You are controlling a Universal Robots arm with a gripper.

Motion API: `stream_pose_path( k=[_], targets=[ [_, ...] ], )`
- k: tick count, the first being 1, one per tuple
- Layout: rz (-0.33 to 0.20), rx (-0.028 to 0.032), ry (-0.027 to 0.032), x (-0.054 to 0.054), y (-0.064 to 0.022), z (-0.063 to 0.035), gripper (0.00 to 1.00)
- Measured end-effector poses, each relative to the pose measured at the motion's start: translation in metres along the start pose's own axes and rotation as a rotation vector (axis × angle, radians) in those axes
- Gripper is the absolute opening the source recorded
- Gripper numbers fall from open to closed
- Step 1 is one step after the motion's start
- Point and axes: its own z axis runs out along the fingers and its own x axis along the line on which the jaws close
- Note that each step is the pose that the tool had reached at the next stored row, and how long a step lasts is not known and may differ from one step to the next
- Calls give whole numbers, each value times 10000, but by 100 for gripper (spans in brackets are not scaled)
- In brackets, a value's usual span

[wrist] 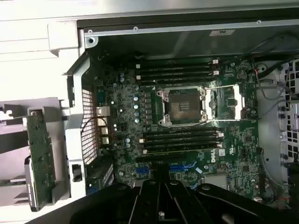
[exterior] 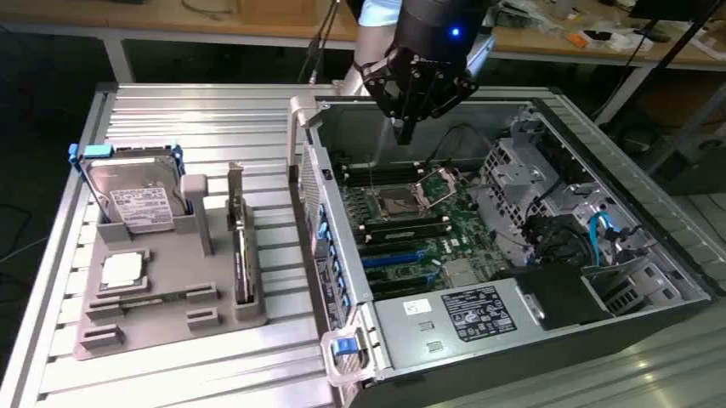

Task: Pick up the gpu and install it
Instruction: 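Reach for the gpu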

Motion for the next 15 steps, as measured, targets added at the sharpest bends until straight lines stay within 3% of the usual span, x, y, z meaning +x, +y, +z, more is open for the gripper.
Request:
stream_pose_path(
  k=[6, 15],
  targets=[
    [0, -21, 1, 283, -33, -8, 11],
    [-1, -26, 1, 592, -65, -17, 11]
  ],
)
